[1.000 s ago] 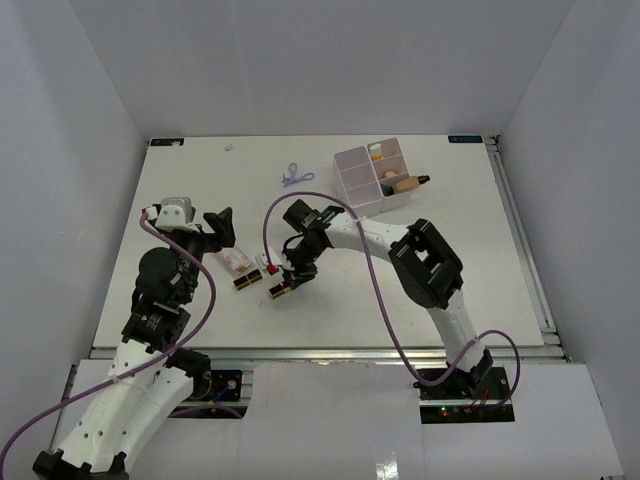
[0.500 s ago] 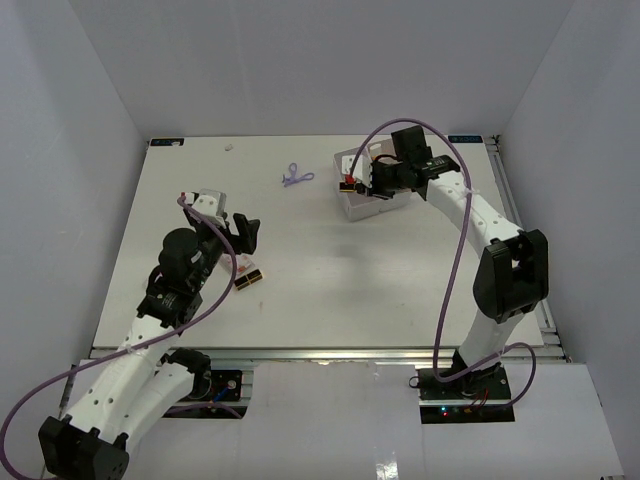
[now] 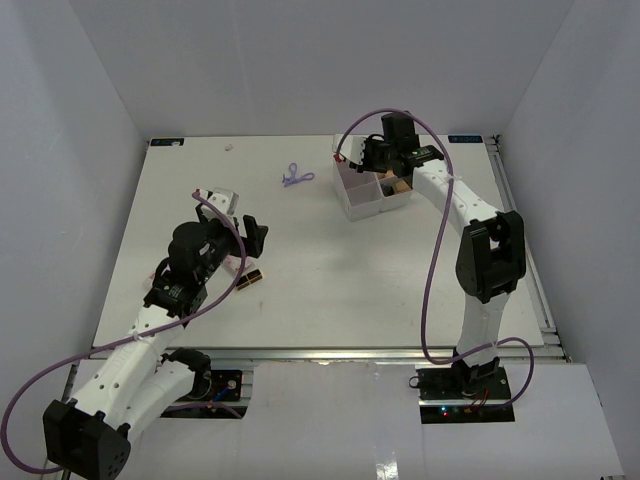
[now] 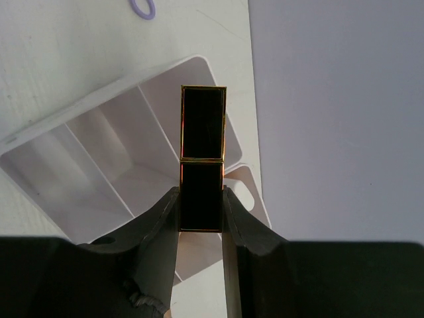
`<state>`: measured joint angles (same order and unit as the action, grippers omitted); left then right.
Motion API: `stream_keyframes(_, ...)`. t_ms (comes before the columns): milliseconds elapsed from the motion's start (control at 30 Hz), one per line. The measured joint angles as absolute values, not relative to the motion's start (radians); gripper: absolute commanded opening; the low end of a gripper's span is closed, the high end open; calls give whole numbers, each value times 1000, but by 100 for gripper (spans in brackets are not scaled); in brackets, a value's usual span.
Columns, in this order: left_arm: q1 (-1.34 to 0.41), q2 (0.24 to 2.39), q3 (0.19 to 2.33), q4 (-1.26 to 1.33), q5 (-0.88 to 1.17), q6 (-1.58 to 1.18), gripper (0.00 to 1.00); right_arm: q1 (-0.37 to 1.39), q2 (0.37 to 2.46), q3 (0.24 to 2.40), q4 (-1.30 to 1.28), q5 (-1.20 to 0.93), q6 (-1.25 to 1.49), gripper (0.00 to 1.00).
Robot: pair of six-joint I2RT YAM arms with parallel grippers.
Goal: Organize the makeup
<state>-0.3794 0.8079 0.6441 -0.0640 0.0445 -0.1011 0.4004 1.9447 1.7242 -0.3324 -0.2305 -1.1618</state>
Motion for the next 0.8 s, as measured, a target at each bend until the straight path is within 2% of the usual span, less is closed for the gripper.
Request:
stream_keyframes(333, -379, 810, 644, -71, 67, -96, 89, 400, 1985, 1733, -305, -180, -1237, 15)
stream_keyframes(800, -379, 810, 645, -71, 80, -94, 89, 400, 1998, 1711, -283, -185, -1287, 15)
